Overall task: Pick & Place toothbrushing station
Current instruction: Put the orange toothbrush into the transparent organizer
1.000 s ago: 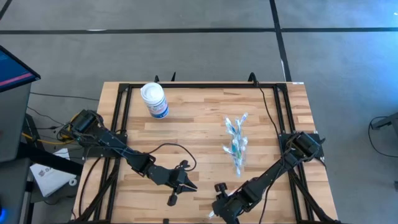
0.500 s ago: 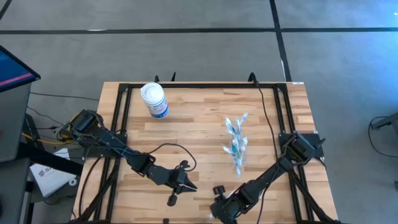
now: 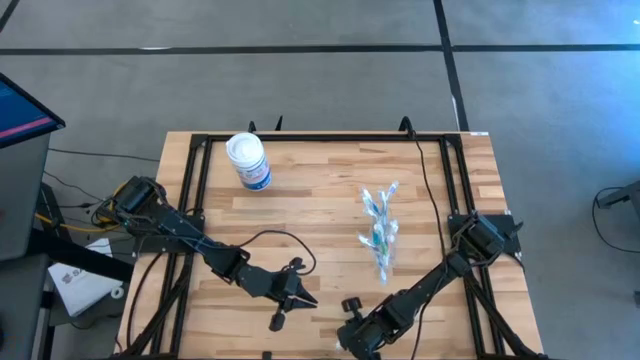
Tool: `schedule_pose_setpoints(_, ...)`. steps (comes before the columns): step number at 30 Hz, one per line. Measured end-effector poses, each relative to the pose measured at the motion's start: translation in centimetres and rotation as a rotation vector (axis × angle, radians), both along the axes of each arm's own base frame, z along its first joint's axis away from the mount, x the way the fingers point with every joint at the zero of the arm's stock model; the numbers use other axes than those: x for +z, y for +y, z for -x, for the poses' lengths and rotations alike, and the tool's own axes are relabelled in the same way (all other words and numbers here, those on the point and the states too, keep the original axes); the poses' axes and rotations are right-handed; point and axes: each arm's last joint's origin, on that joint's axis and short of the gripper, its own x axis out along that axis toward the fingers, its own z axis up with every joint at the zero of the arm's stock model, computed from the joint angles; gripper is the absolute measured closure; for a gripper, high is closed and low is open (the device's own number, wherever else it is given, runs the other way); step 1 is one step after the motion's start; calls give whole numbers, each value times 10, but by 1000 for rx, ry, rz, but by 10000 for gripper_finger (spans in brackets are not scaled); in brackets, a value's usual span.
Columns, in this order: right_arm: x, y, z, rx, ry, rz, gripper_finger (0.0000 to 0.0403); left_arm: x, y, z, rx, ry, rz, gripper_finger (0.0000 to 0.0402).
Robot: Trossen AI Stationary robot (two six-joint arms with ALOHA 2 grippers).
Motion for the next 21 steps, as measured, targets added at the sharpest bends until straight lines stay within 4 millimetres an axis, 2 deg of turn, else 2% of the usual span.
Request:
schedule_pose_setpoints(4, 5, 3, -1, 16, 9, 5, 393, 0, 0, 0, 0, -1, 1, 363)
schedule_pose_setpoints(12, 24, 6, -14, 12, -78, 30, 396, 0, 0, 0, 0, -2, 1, 363)
schedule_pose_setpoints(16, 41, 3, -14, -26, -140, 58, 398, 0, 0, 0, -1, -2, 2, 363)
schedule_pose_setpoints(21, 72, 4, -3, -87, -260, 120, 399, 0, 0, 0, -1, -3, 2, 363)
